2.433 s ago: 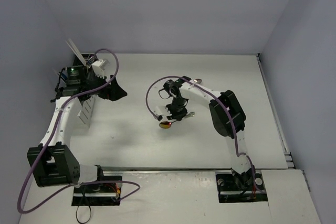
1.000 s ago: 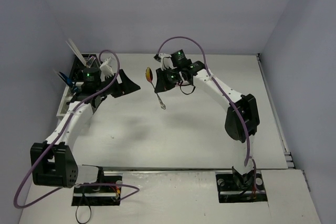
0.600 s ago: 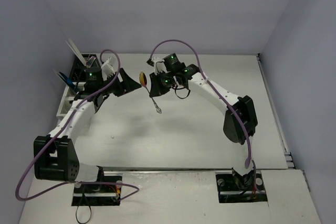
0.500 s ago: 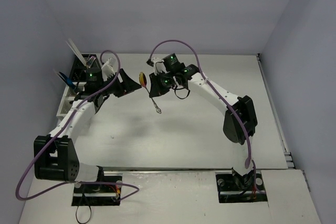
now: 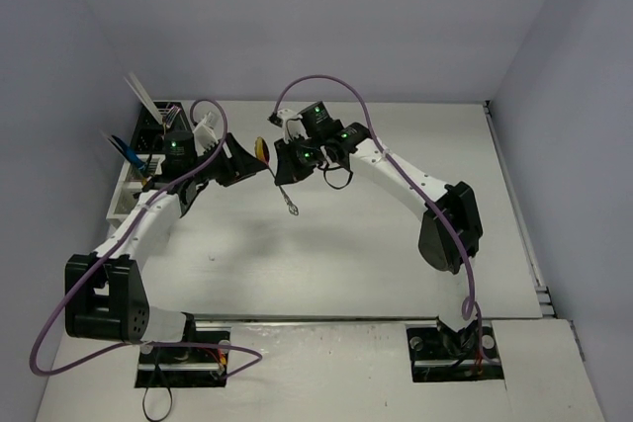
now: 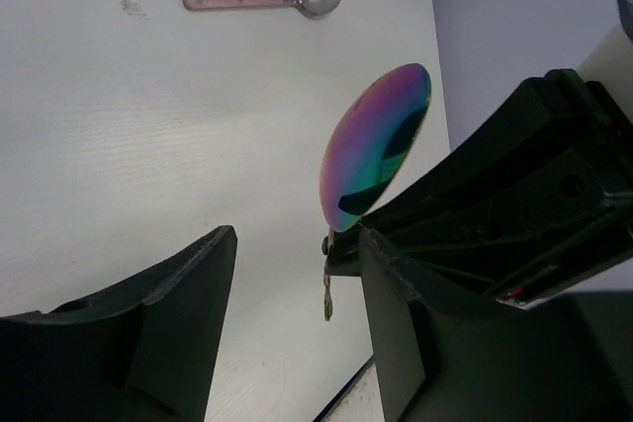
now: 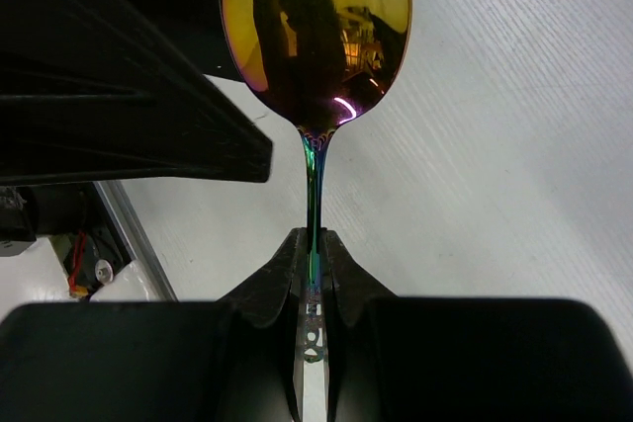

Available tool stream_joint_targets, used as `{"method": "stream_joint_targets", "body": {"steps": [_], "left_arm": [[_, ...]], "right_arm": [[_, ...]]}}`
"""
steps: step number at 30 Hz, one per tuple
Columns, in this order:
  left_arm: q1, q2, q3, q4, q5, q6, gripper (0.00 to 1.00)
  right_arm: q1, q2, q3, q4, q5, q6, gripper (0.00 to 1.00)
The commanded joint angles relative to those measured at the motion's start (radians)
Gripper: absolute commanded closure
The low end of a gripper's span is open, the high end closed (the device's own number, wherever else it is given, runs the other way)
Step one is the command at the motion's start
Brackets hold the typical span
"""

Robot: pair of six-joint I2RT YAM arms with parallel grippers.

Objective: Sort the eating utensils into containers

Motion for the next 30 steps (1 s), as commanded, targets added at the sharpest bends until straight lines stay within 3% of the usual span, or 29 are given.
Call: {"method": "stream_joint_targets", "body": {"steps": [1, 11, 16, 19, 22, 25, 27, 28, 30], "left_arm": [[-0.007, -0.014, 0.0, 0.078, -0.008, -0.024, 0.51], [-0.005, -0.038, -0.052, 0.113, -0.016, -0.04, 0.57], [-0.002, -0.046, -0.074, 0.15, -0.008, -0.064, 0.74], [-0.001, -0.055, -0.078, 0.172, 0.005, -0.071, 0.92], [0.002, -0.075, -0.082, 0.175, 0.012, -0.062, 1.0], [0.017, -0.114, -0.092, 0.154, 0.026, -0.01, 1.0], [0.042, -0.152, -0.071, 0.047, 0.018, 0.094, 1.0], [0.055, -0.17, -0.055, -0.018, 0.008, 0.157, 1.0], [0.097, -0.208, -0.035, -0.174, -0.022, 0.312, 1.0]], "right_arm": [[0.032, -0.018, 0.068, 0.051, 0.012, 0.013, 1.0], [0.064, 0.018, 0.113, 0.053, 0.01, 0.025, 1.0], [0.076, 0.025, 0.124, 0.053, 0.014, 0.024, 1.0], [0.077, 0.031, 0.122, 0.053, 0.015, 0.023, 1.0], [0.076, 0.04, 0.127, 0.052, -0.01, 0.023, 0.98], [0.072, 0.035, 0.113, 0.05, -0.036, 0.033, 0.66], [0.064, 0.012, 0.089, 0.051, -0.034, 0.025, 0.44], [0.059, -0.001, 0.075, 0.052, -0.03, 0.022, 0.37], [0.042, -0.033, 0.052, 0.052, -0.032, 0.015, 0.36]]}}
